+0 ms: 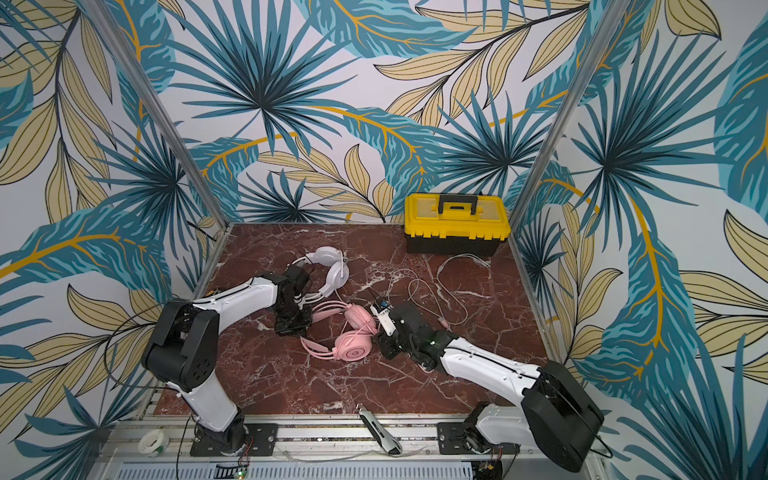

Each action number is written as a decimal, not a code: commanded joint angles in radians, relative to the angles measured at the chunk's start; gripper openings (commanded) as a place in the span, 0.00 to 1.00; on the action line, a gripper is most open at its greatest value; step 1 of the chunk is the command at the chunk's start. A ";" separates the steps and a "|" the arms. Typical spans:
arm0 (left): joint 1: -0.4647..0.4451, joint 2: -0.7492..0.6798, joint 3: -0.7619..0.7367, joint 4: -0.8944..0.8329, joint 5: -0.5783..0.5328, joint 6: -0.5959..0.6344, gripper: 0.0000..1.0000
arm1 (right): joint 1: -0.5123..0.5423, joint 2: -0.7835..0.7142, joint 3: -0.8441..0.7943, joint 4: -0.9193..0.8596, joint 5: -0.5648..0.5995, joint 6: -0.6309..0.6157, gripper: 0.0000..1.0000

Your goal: Wrap the headphones

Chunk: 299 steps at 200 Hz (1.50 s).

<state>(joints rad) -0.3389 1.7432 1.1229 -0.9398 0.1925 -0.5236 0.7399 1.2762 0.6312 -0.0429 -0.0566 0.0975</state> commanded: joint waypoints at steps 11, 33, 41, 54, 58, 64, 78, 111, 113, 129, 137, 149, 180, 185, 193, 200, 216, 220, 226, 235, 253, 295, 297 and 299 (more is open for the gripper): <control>0.005 -0.008 0.006 0.001 0.054 0.017 0.00 | 0.015 0.003 -0.014 0.038 -0.041 -0.008 0.50; 0.005 -0.004 0.008 0.001 0.062 0.019 0.00 | 0.025 -0.019 -0.035 0.043 -0.023 -0.008 0.51; 0.005 -0.001 0.008 0.001 0.065 0.019 0.00 | 0.026 -0.017 -0.039 0.047 -0.010 -0.011 0.51; 0.005 0.001 0.009 0.001 0.068 0.022 0.00 | 0.027 -0.002 -0.038 0.062 0.005 -0.024 0.51; 0.005 0.001 0.011 0.001 0.070 0.023 0.00 | 0.027 0.005 -0.035 0.067 0.008 -0.027 0.51; 0.005 0.002 0.011 0.002 0.071 0.025 0.00 | 0.027 0.017 -0.032 0.077 0.010 -0.034 0.51; 0.006 0.003 0.009 0.001 0.078 0.028 0.00 | 0.031 0.043 -0.022 0.087 0.014 -0.053 0.51; 0.006 0.003 0.008 0.000 0.100 0.034 0.00 | 0.044 0.060 -0.018 0.111 0.078 -0.097 0.44; 0.005 0.004 0.008 0.000 0.101 0.034 0.00 | 0.044 0.059 -0.018 0.113 0.081 -0.099 0.43; 0.005 0.007 0.010 -0.004 0.102 0.039 0.00 | 0.044 0.051 -0.016 0.112 0.107 -0.114 0.33; 0.006 0.009 0.011 -0.007 0.102 0.040 0.00 | 0.044 0.038 -0.016 0.108 0.118 -0.120 0.29; 0.005 0.009 0.011 -0.007 0.105 0.040 0.00 | 0.044 0.015 -0.018 0.103 0.126 -0.126 0.22; 0.005 0.013 0.015 -0.010 0.102 0.043 0.00 | 0.044 -0.040 -0.021 0.080 0.118 -0.149 0.06; 0.005 0.015 0.017 -0.013 0.100 0.045 0.00 | 0.044 -0.048 -0.018 0.069 0.114 -0.156 0.04; 0.005 0.017 0.020 -0.017 0.095 0.046 0.00 | 0.044 -0.061 -0.011 0.046 0.109 -0.165 0.01; 0.005 0.018 0.024 -0.021 0.091 0.048 0.00 | 0.044 -0.072 -0.004 0.024 0.104 -0.176 0.00; 0.005 0.018 0.032 -0.028 0.082 0.053 0.00 | 0.044 -0.097 0.010 -0.034 0.083 -0.214 0.01; 0.005 0.018 0.033 -0.029 0.081 0.054 0.00 | 0.044 -0.102 0.015 -0.050 0.080 -0.219 0.01; 0.005 0.019 0.036 -0.031 0.080 0.054 0.00 | 0.044 -0.107 0.021 -0.071 0.077 -0.232 0.01; 0.005 0.021 0.040 -0.031 0.078 0.054 0.00 | 0.044 -0.110 0.033 -0.110 0.067 -0.252 0.02; 0.005 0.024 0.043 -0.031 0.081 0.054 0.00 | 0.044 -0.110 0.058 -0.206 0.069 -0.272 0.01; 0.005 0.022 0.044 -0.033 0.078 0.053 0.00 | 0.044 -0.100 0.113 -0.357 0.055 -0.284 0.07; 0.005 0.022 0.044 -0.033 0.079 0.053 0.00 | 0.044 -0.099 0.114 -0.361 0.054 -0.281 0.07; 0.005 0.022 0.044 -0.033 0.080 0.053 0.00 | 0.043 -0.098 0.115 -0.364 0.052 -0.280 0.07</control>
<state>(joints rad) -0.3450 1.7584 1.1343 -0.9649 0.2790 -0.4637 0.7818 1.1839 0.7185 -0.2424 0.0055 -0.1635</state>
